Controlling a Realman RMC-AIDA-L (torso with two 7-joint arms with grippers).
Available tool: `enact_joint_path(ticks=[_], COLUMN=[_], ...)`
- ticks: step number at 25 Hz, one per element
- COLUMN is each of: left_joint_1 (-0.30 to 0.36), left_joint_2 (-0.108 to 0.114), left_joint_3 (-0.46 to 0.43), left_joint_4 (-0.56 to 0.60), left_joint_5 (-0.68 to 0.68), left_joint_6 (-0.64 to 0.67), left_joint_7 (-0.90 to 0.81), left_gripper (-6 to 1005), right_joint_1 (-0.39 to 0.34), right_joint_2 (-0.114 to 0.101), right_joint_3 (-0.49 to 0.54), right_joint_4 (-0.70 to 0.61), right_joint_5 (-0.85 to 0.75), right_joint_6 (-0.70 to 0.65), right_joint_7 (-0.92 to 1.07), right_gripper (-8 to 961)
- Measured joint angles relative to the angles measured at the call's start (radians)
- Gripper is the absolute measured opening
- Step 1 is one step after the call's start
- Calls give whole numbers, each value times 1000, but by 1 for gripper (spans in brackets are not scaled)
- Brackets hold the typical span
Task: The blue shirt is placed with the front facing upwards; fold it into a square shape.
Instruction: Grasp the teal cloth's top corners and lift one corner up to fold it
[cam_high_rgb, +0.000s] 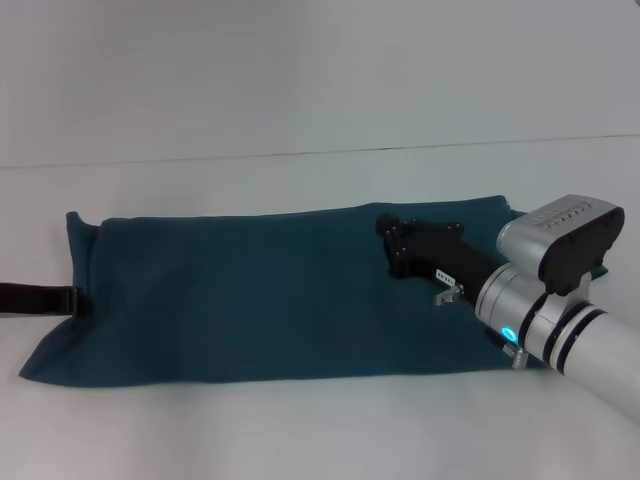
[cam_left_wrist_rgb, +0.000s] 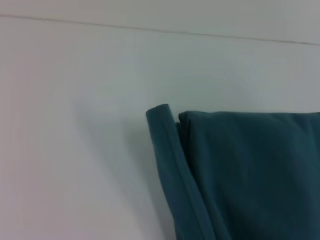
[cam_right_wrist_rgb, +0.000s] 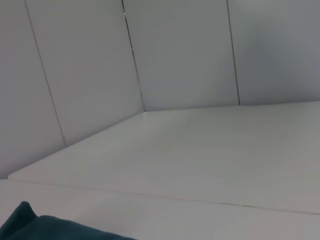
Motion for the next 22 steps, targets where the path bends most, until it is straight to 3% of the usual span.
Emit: enact_joint_path(ticks=[4, 22], left_joint_1=[0, 30], left_joint_2=[0, -29], left_joint_3=[0, 0], left_joint_4=[-3, -136], left_joint_5=[0, 26], left_joint_6=[5, 45], left_joint_7=[2, 5], left_gripper=[29, 82], right_joint_1=[-2, -7], right_joint_2=[0, 0], right_joint_3=[0, 9], right_joint_4=[-1, -11], right_joint_5=[0, 4], right_joint_6=[-6, -15], right_joint_7=[0, 0], right_gripper=[-2, -2])
